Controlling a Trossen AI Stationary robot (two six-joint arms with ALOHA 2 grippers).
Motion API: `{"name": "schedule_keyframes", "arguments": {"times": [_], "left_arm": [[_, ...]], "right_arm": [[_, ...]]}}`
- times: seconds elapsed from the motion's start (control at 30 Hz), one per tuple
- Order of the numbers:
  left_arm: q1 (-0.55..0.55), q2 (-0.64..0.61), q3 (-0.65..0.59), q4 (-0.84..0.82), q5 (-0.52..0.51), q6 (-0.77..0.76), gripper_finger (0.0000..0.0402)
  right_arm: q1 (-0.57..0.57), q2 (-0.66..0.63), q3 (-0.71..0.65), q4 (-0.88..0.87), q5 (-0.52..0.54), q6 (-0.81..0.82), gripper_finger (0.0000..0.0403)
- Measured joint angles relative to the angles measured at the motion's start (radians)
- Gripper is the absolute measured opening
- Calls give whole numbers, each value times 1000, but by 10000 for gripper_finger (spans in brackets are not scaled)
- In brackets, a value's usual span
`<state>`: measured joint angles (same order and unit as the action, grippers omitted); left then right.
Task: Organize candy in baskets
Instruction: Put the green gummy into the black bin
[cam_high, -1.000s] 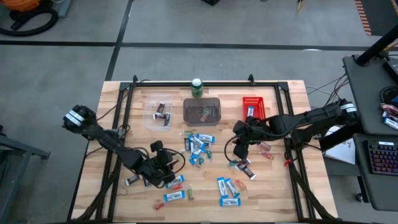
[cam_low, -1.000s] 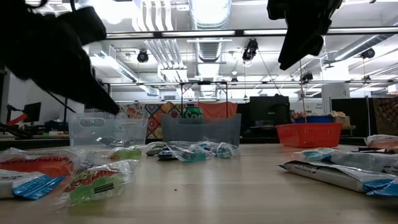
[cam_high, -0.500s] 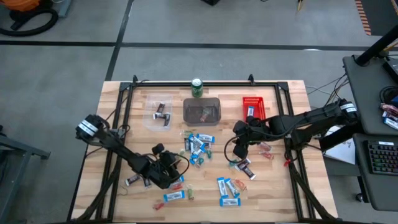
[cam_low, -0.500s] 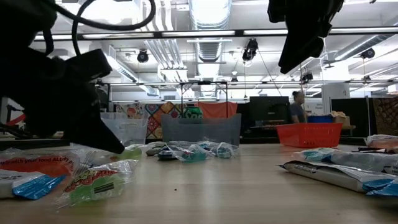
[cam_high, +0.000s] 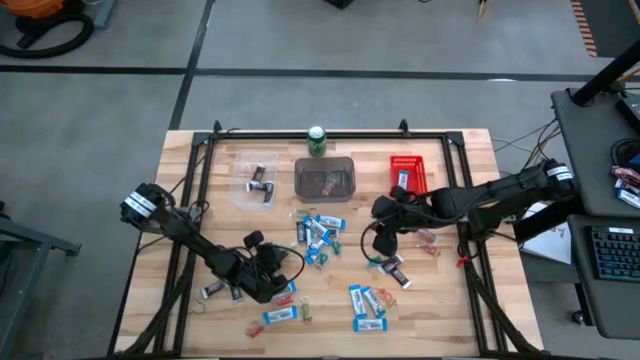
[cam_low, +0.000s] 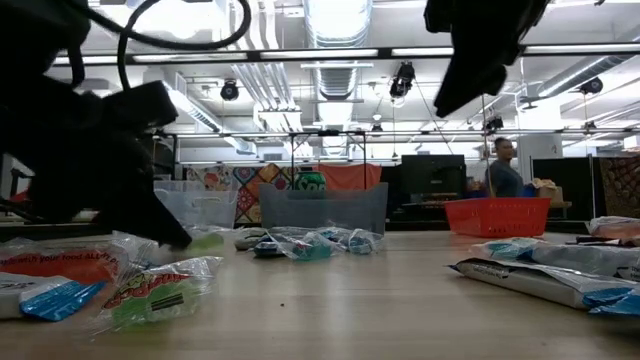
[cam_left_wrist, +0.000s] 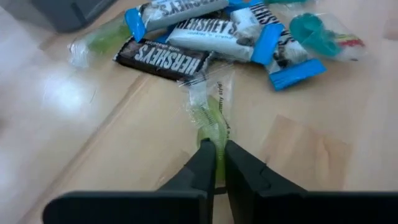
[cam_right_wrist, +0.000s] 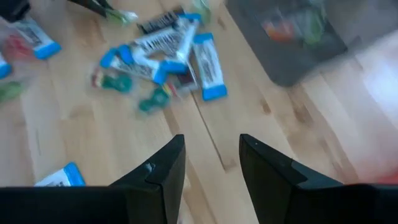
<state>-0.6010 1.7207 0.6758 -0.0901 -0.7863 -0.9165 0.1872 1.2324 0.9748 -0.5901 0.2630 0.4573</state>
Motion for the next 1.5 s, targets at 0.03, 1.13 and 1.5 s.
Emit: {"name": "schedule_keyframes", "arguments": {"times": [0.03,1.13,1.5], "left_arm": [[0,-20,0,-3,0,21,7],[70,-302,-172,898,176,915,0],[76,-207,-166,1068,176,937,0]], "right_arm": [[2,2,-9,40,0,-31,141],[4,373,-66,1296,-367,-695,144],[-1,379,-66,1306,-288,-681,135]]}}
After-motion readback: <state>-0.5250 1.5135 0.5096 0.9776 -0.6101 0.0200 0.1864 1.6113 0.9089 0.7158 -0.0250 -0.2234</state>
